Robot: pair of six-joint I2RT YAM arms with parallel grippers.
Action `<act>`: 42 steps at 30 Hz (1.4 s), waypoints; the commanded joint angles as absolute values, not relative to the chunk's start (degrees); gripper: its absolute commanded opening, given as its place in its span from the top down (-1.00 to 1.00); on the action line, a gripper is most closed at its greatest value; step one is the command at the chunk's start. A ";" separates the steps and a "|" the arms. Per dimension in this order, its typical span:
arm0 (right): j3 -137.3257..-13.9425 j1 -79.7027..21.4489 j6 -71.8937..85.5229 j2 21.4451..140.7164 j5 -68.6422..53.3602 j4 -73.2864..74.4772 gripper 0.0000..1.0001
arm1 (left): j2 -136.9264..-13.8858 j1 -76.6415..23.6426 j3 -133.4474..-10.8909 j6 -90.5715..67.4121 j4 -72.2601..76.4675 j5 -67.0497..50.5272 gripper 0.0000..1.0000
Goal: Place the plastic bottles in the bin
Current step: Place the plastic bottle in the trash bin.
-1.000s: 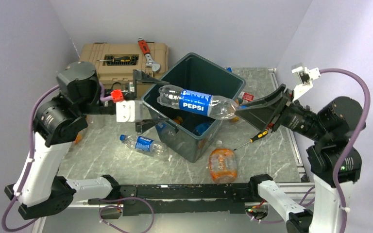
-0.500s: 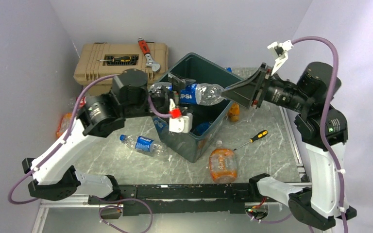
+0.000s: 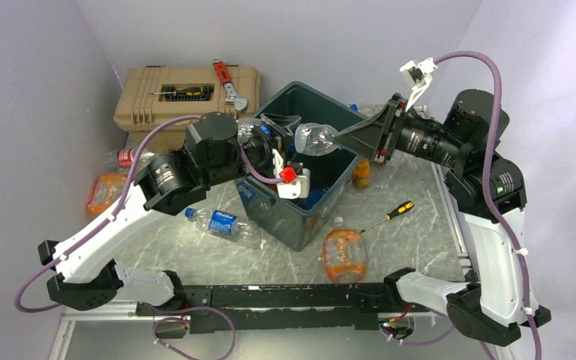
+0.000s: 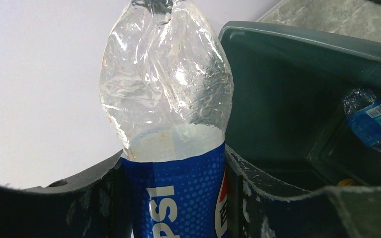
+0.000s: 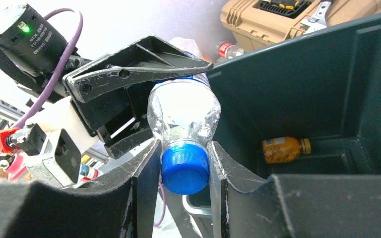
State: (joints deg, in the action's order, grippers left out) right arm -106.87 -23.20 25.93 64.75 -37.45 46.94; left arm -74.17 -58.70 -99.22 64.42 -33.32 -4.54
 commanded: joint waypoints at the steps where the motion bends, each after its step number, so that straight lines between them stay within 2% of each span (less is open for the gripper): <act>1: -106.98 -23.82 27.31 62.92 -39.45 42.05 1.00 | -72.88 -59.15 -99.26 64.62 -29.65 -4.23 0.08; 2: -106.64 -23.82 27.67 62.62 -39.67 41.59 0.97 | -72.80 -59.22 -99.03 64.11 -29.32 -4.21 0.13; 4: -105.99 -23.79 28.44 62.05 -41.22 40.09 0.09 | -72.56 -59.16 -98.88 62.72 -28.66 -4.83 0.24; 5: -105.73 -23.81 29.04 61.63 -41.59 39.31 -0.19 | -72.41 -59.15 -98.83 62.06 -28.16 -5.24 0.29; 6: -105.21 -23.77 29.73 60.95 -41.50 38.40 -0.39 | -72.17 -59.15 -98.75 61.36 -27.45 -5.58 0.34; 7: -104.59 -23.78 30.35 60.07 -41.10 37.43 -0.79 | -71.94 -59.15 -98.44 60.57 -26.28 -5.61 0.40; 8: -103.75 -23.77 31.06 59.03 -40.83 35.86 -0.97 | -71.69 -59.15 -98.13 59.28 -24.35 -5.44 0.46; 14: -93.04 -23.81 33.70 45.86 -32.23 22.34 -1.00 | -71.04 -59.15 -99.73 46.70 -20.90 -4.30 0.83; 17: -83.29 -23.82 31.71 36.08 -22.84 17.96 -1.00 | -69.25 -59.13 -97.87 35.21 -15.54 -3.34 0.89; 20: -72.94 -23.82 29.22 25.68 -12.27 17.08 -0.99 | -66.54 -58.23 -93.64 22.26 -9.56 -2.85 0.83; 24: -58.14 -23.81 30.27 12.77 -5.29 15.04 -0.97 | -65.46 -54.03 -87.30 3.80 -1.06 -8.37 0.75; 27: -50.99 -23.82 31.68 6.79 -1.08 16.44 -0.96 | -70.68 -47.62 -91.26 -10.32 -2.30 -15.15 0.58; 29: -48.22 -23.82 31.78 4.80 0.51 17.80 -0.96 | -75.38 -42.95 -95.33 -16.82 -3.32 -20.44 0.56; 36: -42.69 -23.82 32.93 0.53 6.87 22.61 -0.99 | -86.99 -36.39 -100.87 -28.08 6.27 -25.96 0.58; 42: -36.16 -23.77 37.60 -6.16 9.23 25.40 -0.99 | -95.89 -35.90 -100.64 -33.86 19.48 -30.98 0.41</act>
